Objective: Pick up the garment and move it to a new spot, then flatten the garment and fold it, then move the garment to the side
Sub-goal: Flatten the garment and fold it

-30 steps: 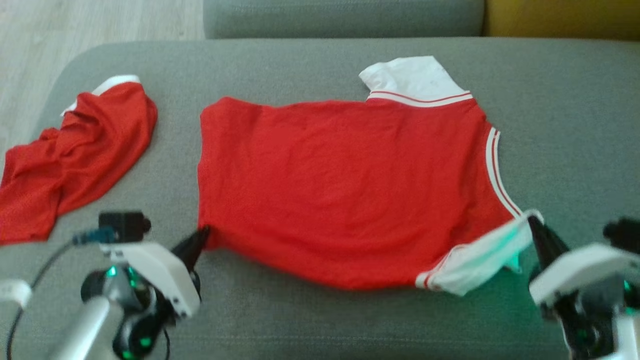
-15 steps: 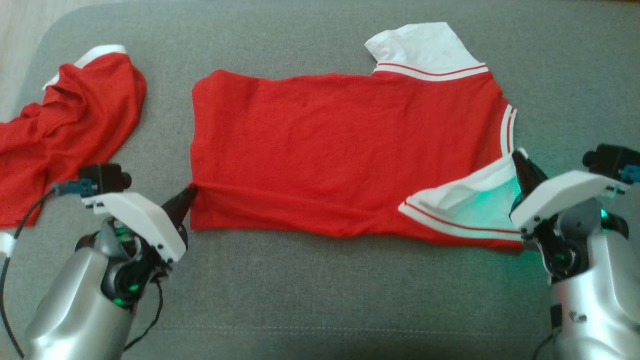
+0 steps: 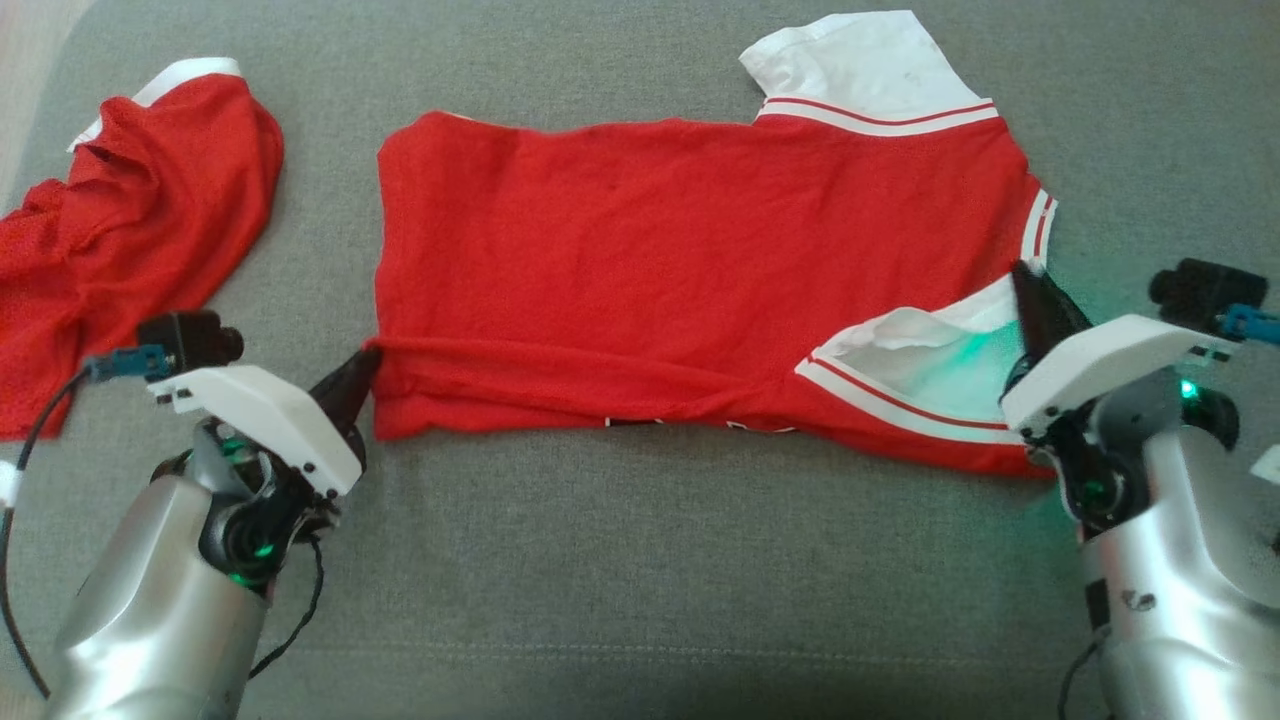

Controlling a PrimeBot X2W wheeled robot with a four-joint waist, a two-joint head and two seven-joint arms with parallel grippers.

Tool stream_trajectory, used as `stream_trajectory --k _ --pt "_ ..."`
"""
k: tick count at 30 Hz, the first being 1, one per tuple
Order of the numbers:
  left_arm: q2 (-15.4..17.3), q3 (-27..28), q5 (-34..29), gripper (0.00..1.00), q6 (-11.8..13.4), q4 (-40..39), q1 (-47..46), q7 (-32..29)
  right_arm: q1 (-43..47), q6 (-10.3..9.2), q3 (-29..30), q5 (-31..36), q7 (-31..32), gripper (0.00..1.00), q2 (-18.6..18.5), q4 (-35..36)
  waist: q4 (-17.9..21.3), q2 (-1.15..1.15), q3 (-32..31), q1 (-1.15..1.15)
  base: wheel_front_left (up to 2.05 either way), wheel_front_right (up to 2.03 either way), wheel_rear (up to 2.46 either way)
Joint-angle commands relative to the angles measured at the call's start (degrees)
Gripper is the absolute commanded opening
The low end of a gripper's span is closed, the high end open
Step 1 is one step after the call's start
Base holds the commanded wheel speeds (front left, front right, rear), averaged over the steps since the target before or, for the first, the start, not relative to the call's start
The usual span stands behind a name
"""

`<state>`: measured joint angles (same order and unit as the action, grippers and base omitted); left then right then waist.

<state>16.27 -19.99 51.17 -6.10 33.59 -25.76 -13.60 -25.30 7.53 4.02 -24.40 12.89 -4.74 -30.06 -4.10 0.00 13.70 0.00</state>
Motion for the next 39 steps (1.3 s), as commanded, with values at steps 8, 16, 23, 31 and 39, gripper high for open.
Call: stream_trajectory --k 8,16,23,31,39 --pt "1.1 2.0 -4.9 1.00 1.4 -1.9 0.1 14.5 1.7 -0.04 -8.6 1.1 -12.1 1.00 -2.8 7.9 0.1 0.00 -0.7 0.00 0.00 0.00 0.00" --pt "1.3 1.9 -12.3 1.00 6.7 -7.9 5.3 26.7 9.6 -0.04 -7.7 8.1 -17.6 1.00 -2.6 17.8 0.2 0.00 -3.0 0.00 0.00 0.00 0.00" --pt "1.9 3.1 -20.2 1.00 12.3 -19.3 13.0 28.5 18.8 -0.04 -5.2 12.6 -16.9 1.00 -0.5 27.8 0.7 0.00 -5.7 0.00 0.00 0.00 0.00" --pt "2.5 2.8 -24.5 1.00 14.6 -25.5 21.4 28.6 27.0 -0.04 -2.7 13.1 -14.4 1.00 1.3 33.8 1.5 0.00 -8.4 0.00 0.00 0.00 0.00" --pt "2.6 2.4 -23.8 1.00 15.0 -25.7 23.4 27.7 29.0 -0.04 -2.1 12.9 -13.1 1.00 1.7 35.4 1.8 0.00 -9.5 0.00 0.00 0.00 0.00"
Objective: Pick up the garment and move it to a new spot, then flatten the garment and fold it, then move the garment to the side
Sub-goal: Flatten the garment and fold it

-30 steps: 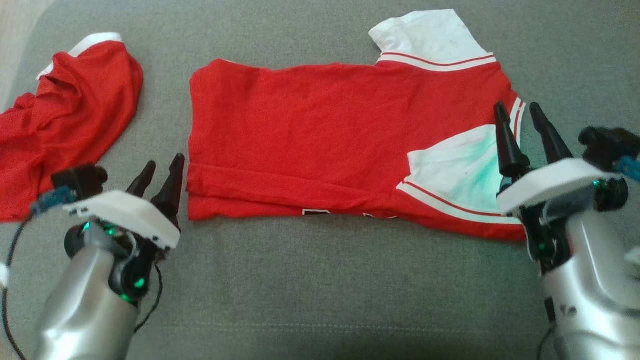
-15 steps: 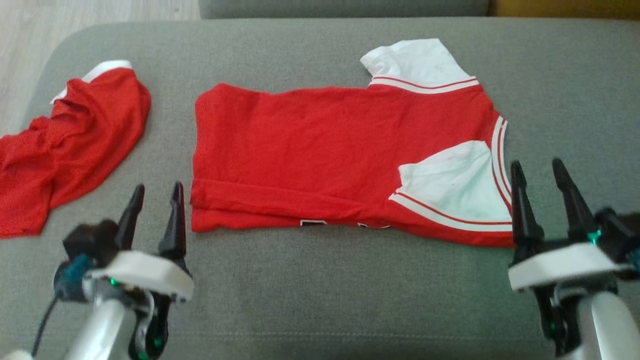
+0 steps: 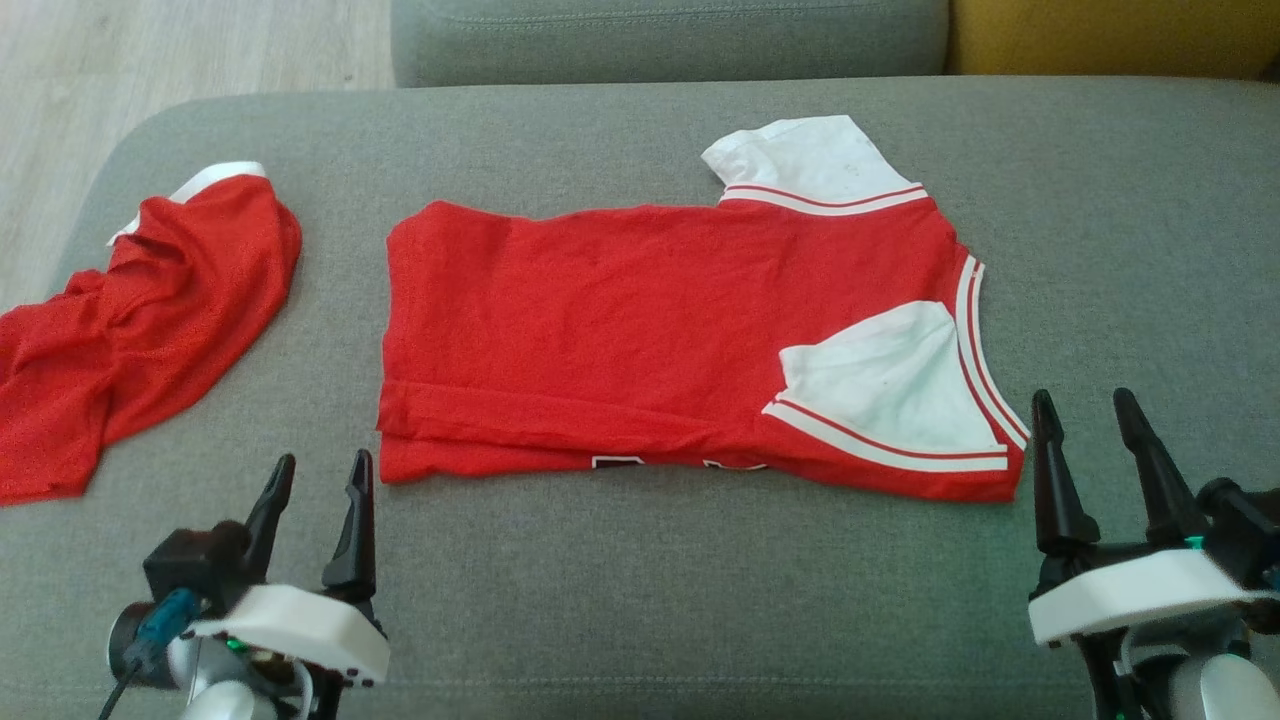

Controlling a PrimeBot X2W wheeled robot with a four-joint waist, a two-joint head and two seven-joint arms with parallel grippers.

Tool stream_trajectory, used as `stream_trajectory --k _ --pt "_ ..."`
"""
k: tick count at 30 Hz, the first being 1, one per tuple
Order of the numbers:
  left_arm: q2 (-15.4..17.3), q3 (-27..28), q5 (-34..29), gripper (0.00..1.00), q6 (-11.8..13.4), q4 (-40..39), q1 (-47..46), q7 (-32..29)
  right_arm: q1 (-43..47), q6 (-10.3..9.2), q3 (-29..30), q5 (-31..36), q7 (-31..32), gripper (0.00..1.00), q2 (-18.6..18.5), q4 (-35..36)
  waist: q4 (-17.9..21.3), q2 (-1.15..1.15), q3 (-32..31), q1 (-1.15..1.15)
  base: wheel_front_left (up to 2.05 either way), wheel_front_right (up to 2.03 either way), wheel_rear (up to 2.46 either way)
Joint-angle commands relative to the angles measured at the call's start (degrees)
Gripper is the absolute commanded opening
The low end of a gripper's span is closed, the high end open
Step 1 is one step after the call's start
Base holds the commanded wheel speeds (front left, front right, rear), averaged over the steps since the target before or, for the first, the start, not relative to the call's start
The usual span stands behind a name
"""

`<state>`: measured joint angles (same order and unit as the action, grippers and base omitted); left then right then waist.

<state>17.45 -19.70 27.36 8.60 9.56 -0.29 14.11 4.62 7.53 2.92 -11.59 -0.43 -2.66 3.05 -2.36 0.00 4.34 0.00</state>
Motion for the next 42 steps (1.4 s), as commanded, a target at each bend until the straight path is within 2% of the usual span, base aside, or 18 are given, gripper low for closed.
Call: stream_trajectory --k 1,12,18,25,30,37,38,39,40,41,42 --pt "1.5 2.1 0.1 1.00 0.3 -1.6 -2.1 -0.1 -0.8 -0.04 -0.9 0.1 0.4 1.00 -0.4 2.4 0.0 0.00 -0.2 0.00 0.00 0.00 0.00" --pt "1.2 1.5 1.3 1.00 -0.7 -1.2 -4.0 -1.0 -2.3 -0.04 0.2 -0.7 1.6 1.00 -0.2 0.5 -0.2 0.00 0.1 0.00 0.00 0.00 0.00" --pt "0.2 0.9 3.9 1.00 -3.6 3.9 -10.6 -4.7 -9.8 -0.04 1.1 -1.3 4.3 1.00 -1.6 -8.7 -0.4 0.00 2.4 0.00 0.00 0.00 0.00" --pt "-2.2 -0.9 7.2 1.00 -7.7 14.6 -15.3 -8.6 -13.7 -0.04 1.3 -0.8 12.1 1.00 -2.0 -17.7 -0.9 0.00 5.1 0.00 0.00 0.00 0.00" --pt "-3.8 -0.9 9.6 1.00 -10.2 21.5 -17.0 -9.1 -13.3 -0.04 1.4 -1.5 16.7 1.00 -1.3 -19.2 -1.0 0.00 6.5 0.00 0.00 0.00 0.00" --pt "-4.7 -1.0 12.1 1.00 -13.0 27.2 -18.8 -9.8 -11.1 -0.04 1.7 -3.2 22.0 1.00 -0.5 -17.6 -0.8 0.00 7.6 0.00 0.00 0.00 0.00" --pt "-4.7 -1.1 12.4 0.80 -13.4 27.8 -19.2 -9.8 -11.0 -0.04 1.9 -3.7 22.2 1.00 -0.5 -17.2 -0.7 0.00 7.7 0.00 0.00 0.00 0.00" --pt "-4.7 -1.2 12.6 0.40 -13.7 28.3 -19.5 -10.0 -10.9 -0.04 2.2 -4.0 22.6 0.90 -0.4 -17.0 -0.6 0.00 7.8 0.00 0.00 0.00 0.00" --pt "-4.6 -1.3 12.8 0.02 -14.1 28.7 -19.8 -10.0 -10.9 -0.04 2.3 -4.0 23.0 0.44 -0.4 -16.8 -0.6 0.00 7.9 0.00 0.00 0.00 0.00" --pt "-4.6 -1.5 13.0 0.00 -14.4 29.1 -20.1 -10.0 -10.9 -0.04 2.4 -4.4 22.9 0.13 -0.3 -16.5 -0.5 0.00 8.0 0.00 0.00 0.00 0.00" --pt "-4.5 -1.7 13.1 0.00 -14.6 29.5 -20.4 -10.0 -11.0 -0.04 2.5 -4.8 23.1 0.00 -0.3 -16.4 -0.5 0.00 8.1 0.00 0.00 0.00 0.00"
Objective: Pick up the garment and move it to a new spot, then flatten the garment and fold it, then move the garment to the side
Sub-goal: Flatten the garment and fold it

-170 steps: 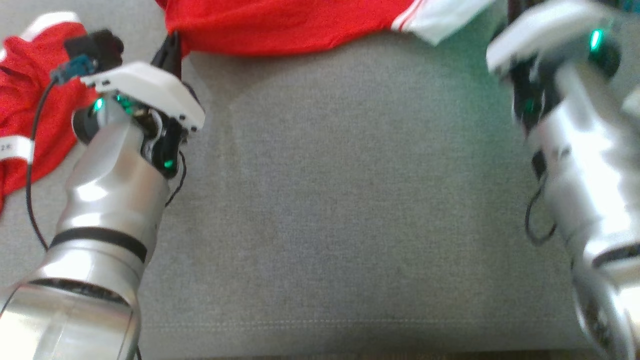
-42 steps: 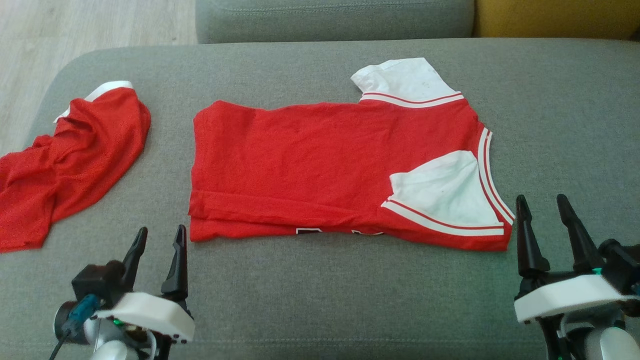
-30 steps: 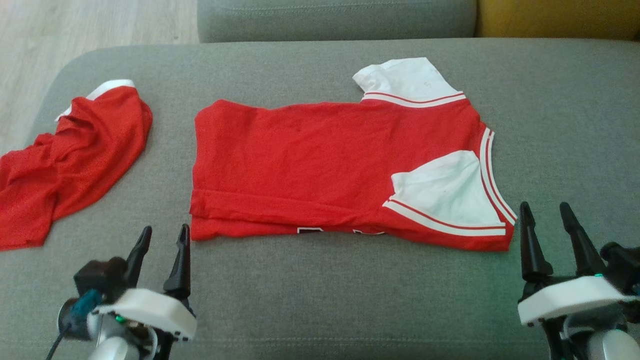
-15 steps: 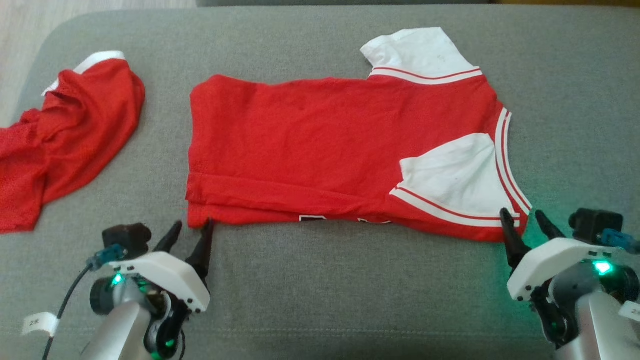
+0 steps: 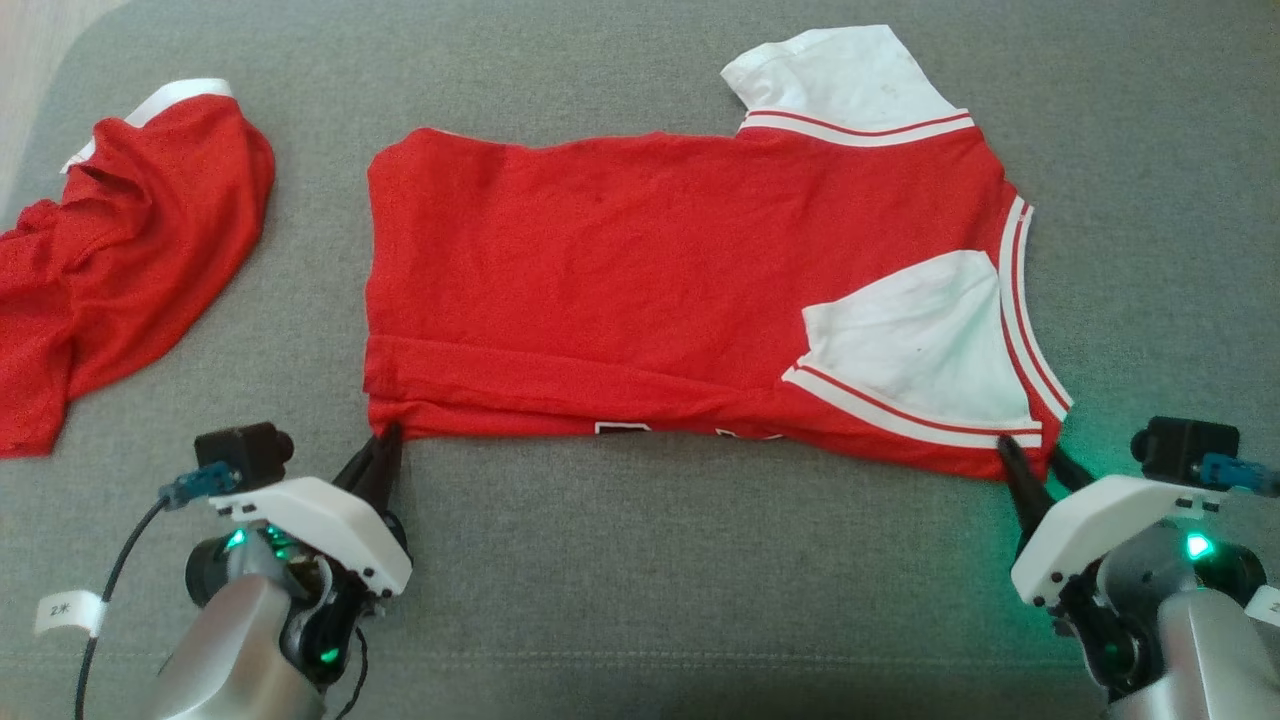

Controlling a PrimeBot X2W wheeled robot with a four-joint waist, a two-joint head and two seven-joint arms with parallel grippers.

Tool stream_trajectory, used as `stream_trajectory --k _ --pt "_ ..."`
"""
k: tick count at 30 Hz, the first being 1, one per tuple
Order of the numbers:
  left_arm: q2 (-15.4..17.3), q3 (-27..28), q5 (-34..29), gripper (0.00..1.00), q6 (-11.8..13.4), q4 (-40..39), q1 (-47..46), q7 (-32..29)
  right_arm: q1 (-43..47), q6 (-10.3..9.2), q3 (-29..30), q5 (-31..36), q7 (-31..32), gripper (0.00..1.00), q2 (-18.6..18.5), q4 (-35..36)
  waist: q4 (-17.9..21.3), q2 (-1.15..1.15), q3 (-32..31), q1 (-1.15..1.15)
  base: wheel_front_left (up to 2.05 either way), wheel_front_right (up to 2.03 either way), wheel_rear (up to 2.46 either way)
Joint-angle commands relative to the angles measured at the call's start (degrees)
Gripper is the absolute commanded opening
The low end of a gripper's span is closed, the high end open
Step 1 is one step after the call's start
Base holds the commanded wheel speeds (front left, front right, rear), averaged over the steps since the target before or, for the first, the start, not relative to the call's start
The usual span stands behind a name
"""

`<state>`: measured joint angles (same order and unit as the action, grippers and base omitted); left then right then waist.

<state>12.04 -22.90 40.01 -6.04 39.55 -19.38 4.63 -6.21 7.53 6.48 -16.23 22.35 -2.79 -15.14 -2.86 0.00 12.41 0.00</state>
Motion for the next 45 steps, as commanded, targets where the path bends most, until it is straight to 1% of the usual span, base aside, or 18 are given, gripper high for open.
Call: stream_trajectory --k 1,7,11,14,18,19,21,25,31,32,33,36,40,42,45 --pt "1.0 1.2 0.4 0.00 -0.1 -0.1 -1.5 -0.3 -0.2 -0.04 -1.0 -0.3 0.4 0.00 -0.2 2.0 0.1 0.00 0.0 0.00 0.00 0.00 0.00" --pt "1.5 0.5 -0.2 0.00 -0.7 0.6 -2.1 3.1 -0.1 -0.04 -0.9 -1.7 -1.0 0.00 -0.1 3.3 0.2 0.00 -0.2 0.00 0.00 0.00 0.00" --pt "2.4 0.5 -0.4 0.00 -0.7 -0.8 -1.2 4.6 0.8 -0.04 0.1 -2.7 -1.9 0.00 -0.1 4.9 0.1 0.00 -1.0 0.00 0.00 0.00 0.00" --pt "3.7 0.5 -0.4 0.00 -0.6 -3.2 0.2 4.3 2.4 -0.04 1.1 -3.6 -1.5 0.00 -0.1 6.5 -0.1 0.00 -1.7 0.00 0.00 0.00 0.00" --pt "6.0 -0.1 -0.6 0.00 -0.2 -7.9 2.8 1.8 5.1 -0.04 2.3 -4.6 -0.6 0.00 -0.1 8.8 -0.3 0.00 -2.5 0.00 0.00 0.00 0.00" --pt "6.0 -0.1 -0.6 0.00 -0.2 -7.9 2.8 1.8 5.1 -0.04 2.3 -4.6 -0.6 0.00 -0.1 8.8 -0.3 0.00 -2.5 0.00 0.00 0.00 0.00" --pt "6.9 -0.2 0.0 0.00 0.1 -10.7 4.7 0.0 6.5 -0.04 2.7 -4.9 -0.4 0.00 -0.1 9.9 -0.3 0.00 -2.9 0.00 0.00 0.00 0.00" --pt "8.8 -0.1 1.3 0.00 1.5 -16.6 9.4 -3.5 9.6 -0.04 3.3 -6.1 0.1 0.00 -0.1 11.2 0.1 0.00 -3.8 0.00 0.00 0.00 0.00" --pt "10.2 -0.1 2.5 0.00 5.0 -24.6 15.6 -7.0 13.4 -0.04 3.6 -7.9 0.3 0.00 -0.1 12.5 0.2 0.00 -4.7 0.00 0.00 0.00 0.00" --pt "10.2 -0.2 2.5 0.32 5.3 -25.4 16.1 -7.2 13.6 -0.04 3.5 -7.9 0.1 0.36 -0.1 12.7 0.2 0.00 -4.8 0.00 0.00 0.00 0.00" --pt "10.3 -0.1 2.2 1.00 6.0 -26.0 16.5 -7.1 13.6 -0.04 3.3 -7.7 -0.5 1.00 -0.1 13.0 0.2 0.00 -4.9 0.00 0.00 0.00 0.00" --pt "9.7 0.3 2.4 1.00 7.4 -27.6 17.2 -6.4 12.8 -0.04 2.3 -6.3 -2.7 1.00 -0.1 14.6 0.4 0.00 -5.4 0.00 0.00 0.00 0.00" --pt "9.1 2.3 0.4 1.00 10.5 -30.5 17.4 -1.4 10.9 -0.04 1.3 -1.9 -7.7 1.00 -0.1 18.3 0.4 0.00 -6.1 0.00 0.00 0.00 0.00" --pt "8.9 3.1 -1.5 1.00 12.6 -32.4 17.3 1.7 9.9 -0.04 0.9 -0.4 -10.3 1.00 -0.1 20.2 0.4 0.00 -6.7 0.00 0.00 0.00 0.00" --pt "8.9 4.0 -3.9 1.00 14.9 -35.1 17.1 5.0 8.6 -0.04 0.1 1.7 -12.8 1.00 -0.1 22.7 0.2 0.00 -7.5 0.00 0.00 0.00 0.00"
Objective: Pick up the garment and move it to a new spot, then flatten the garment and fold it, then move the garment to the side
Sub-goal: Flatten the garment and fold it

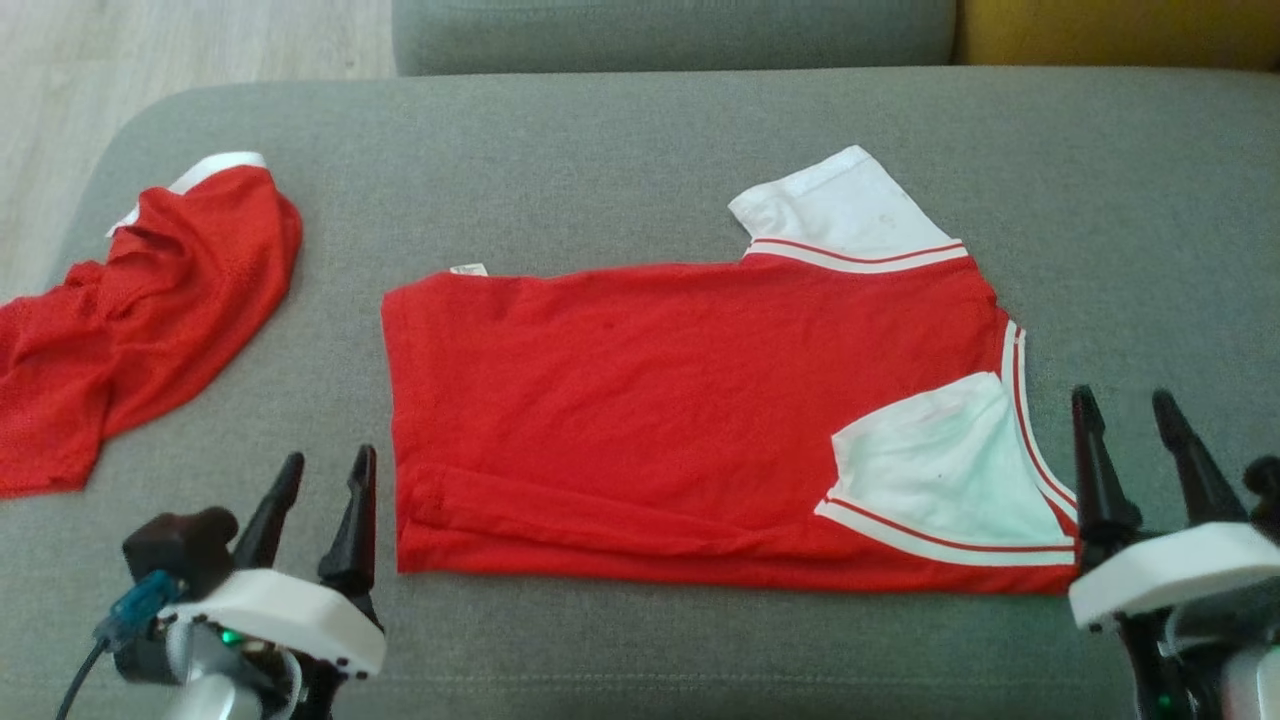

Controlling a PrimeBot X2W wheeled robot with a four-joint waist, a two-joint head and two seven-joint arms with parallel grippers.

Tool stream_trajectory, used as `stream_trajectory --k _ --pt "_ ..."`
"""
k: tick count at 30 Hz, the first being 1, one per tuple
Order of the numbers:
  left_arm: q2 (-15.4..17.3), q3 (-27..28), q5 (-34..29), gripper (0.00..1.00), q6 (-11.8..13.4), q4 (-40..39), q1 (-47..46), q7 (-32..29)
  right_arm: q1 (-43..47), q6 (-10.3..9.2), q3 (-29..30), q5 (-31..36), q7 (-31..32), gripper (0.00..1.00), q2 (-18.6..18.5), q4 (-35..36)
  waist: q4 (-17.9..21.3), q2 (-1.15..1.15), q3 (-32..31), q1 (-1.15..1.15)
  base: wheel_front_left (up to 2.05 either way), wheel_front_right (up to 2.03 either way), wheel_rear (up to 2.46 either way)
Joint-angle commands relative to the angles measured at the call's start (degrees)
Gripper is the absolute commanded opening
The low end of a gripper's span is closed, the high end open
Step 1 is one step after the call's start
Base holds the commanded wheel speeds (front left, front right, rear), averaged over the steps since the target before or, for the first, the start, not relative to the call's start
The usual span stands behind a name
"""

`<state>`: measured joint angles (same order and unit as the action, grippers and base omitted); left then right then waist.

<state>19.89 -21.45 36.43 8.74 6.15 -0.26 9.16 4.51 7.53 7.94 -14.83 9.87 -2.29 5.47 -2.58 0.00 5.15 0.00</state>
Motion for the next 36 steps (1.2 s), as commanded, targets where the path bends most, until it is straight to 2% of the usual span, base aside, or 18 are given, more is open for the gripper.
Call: stream_trajectory --k 1,9,19,27,31,36 --pt "1.2 2.7 -1.0 1.00 0.8 -2.3 -2.1 1.0 -2.4 -0.04 -1.8 0.9 -0.7 1.00 -0.6 2.8 -0.1 0.00 -0.5 0.00 0.00 0.00 0.00" --pt "2.6 2.0 -5.4 1.00 4.1 -5.5 -3.2 1.0 -2.7 -0.04 -4.1 2.5 -0.7 1.00 -0.6 6.9 -0.6 0.00 -1.8 0.00 0.00 0.00 0.00" --pt "2.7 1.7 -5.3 1.00 4.7 -5.8 -3.8 0.0 -2.3 -0.04 -4.2 1.5 0.5 1.00 -0.6 7.0 -0.7 0.00 -1.3 0.00 0.00 0.00 0.00" --pt "1.1 0.6 -4.4 1.00 0.5 -1.0 -17.3 -2.1 -5.1 -0.04 -4.4 1.6 0.7 1.00 -0.6 8.1 -0.7 0.00 4.1 0.00 0.00 0.00 0.00" --pt "-1.2 0.3 -2.9 1.00 -2.2 6.5 -26.6 -3.5 -6.8 -0.04 -4.6 1.6 0.7 1.00 -0.6 8.8 -0.3 0.00 8.0 0.00 0.00 0.00 0.00" --pt "-3.5 0.6 -0.3 1.00 -6.2 20.3 -36.0 -4.2 -8.8 -0.04 -5.2 1.6 0.4 1.00 -0.6 9.1 0.7 0.00 12.5 0.00 0.00 0.00 0.00"
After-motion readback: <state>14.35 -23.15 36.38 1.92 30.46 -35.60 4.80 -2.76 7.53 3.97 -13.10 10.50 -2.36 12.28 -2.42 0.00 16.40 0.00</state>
